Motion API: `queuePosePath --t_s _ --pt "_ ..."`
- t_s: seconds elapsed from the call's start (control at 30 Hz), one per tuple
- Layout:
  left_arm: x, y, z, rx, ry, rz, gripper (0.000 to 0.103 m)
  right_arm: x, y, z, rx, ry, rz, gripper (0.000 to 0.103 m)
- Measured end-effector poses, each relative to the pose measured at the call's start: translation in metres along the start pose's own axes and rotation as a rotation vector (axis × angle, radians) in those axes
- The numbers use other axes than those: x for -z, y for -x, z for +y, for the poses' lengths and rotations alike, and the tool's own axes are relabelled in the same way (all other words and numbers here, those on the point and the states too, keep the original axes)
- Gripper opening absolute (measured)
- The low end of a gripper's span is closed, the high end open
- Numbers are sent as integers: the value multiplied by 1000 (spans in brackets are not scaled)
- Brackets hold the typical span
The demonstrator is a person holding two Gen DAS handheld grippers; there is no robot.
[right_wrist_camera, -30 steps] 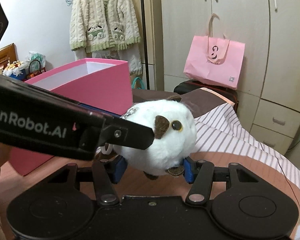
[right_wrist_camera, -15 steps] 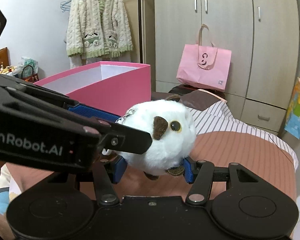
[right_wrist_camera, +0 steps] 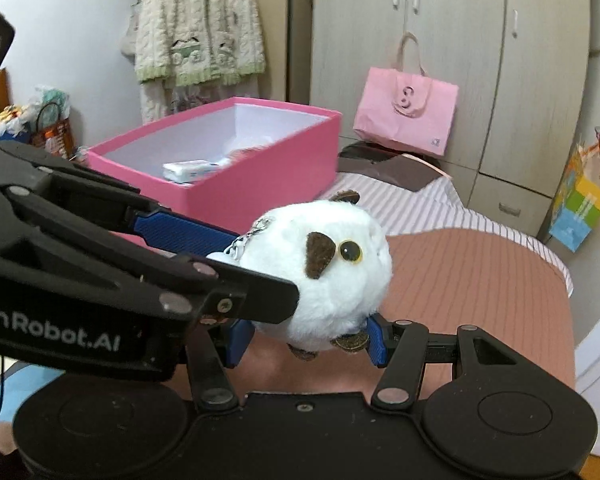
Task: Organize soft objects
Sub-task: 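Carry the cat plush with both grippers over the box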
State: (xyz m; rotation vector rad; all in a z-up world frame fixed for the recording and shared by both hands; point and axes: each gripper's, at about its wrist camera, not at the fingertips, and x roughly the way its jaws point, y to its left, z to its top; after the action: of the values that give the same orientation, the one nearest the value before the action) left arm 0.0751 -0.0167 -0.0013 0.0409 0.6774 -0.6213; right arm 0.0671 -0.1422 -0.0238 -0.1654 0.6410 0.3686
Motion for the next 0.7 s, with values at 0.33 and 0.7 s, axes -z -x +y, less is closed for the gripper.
queuePosePath --t_s 0.33,0.7 --pt "0 74 33 -79 47 6 43 -34 23 57 -134 91 -35 65" --pt "-45 95 94 -76 146 -54 43 -103 2 73 -204 140 -142 75"
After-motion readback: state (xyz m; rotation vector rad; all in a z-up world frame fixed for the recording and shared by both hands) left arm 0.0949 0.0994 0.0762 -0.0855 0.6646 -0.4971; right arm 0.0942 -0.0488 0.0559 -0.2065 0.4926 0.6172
